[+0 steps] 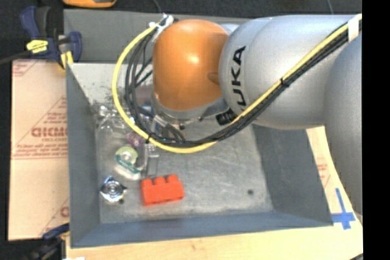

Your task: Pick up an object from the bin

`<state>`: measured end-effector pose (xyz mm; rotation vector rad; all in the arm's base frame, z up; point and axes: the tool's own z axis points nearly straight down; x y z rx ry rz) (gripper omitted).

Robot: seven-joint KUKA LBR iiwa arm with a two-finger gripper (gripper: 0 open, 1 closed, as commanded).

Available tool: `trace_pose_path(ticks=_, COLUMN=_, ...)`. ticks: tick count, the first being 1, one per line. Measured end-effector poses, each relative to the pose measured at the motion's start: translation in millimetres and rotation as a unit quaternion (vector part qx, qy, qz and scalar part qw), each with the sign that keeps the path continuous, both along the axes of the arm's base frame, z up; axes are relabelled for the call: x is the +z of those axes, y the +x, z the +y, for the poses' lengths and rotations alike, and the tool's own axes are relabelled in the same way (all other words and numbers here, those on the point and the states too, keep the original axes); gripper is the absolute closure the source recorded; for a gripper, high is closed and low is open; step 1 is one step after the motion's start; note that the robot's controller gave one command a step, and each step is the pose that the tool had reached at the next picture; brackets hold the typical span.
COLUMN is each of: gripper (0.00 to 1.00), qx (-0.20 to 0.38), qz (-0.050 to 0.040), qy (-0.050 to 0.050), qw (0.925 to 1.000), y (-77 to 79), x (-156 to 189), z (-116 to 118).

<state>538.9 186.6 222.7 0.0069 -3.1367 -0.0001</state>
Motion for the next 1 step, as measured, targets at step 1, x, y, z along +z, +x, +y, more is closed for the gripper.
trace_pose_path(ticks=1, gripper=0.00, qx=0.017, qz=0.0013, qy=-0.001, qw=0.9999, y=-38.3, x=-110.8, z=-25.0)
